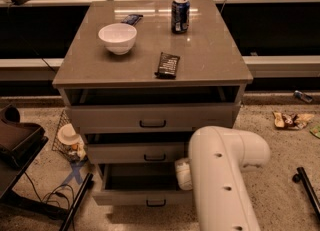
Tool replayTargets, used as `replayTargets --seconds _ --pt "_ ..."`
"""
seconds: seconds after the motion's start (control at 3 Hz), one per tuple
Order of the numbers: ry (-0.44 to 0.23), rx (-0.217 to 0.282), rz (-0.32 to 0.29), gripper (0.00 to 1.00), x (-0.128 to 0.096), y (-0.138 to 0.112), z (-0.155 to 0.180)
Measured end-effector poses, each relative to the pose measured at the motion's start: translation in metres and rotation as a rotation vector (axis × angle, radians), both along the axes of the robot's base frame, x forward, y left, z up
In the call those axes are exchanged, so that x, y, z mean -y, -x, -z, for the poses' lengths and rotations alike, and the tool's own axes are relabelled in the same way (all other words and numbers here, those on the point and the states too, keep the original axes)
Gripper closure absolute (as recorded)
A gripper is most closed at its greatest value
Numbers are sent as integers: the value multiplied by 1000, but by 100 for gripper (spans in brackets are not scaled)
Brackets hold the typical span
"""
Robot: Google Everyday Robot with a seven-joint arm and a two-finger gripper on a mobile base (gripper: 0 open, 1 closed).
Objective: Open bottom drawer
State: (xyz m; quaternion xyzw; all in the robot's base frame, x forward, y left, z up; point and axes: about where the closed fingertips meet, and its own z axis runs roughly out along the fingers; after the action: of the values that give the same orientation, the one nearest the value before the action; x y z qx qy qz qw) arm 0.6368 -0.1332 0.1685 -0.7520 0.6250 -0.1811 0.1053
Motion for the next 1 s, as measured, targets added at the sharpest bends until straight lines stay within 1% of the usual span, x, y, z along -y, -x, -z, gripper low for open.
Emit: replayTargets --seconds 0.33,0.67,1.0 --pt "83 -123 3 100 43 33 9" --pt "118 -235 29 100 81 72 15" --pt "114 -239 29 100 81 72 17"
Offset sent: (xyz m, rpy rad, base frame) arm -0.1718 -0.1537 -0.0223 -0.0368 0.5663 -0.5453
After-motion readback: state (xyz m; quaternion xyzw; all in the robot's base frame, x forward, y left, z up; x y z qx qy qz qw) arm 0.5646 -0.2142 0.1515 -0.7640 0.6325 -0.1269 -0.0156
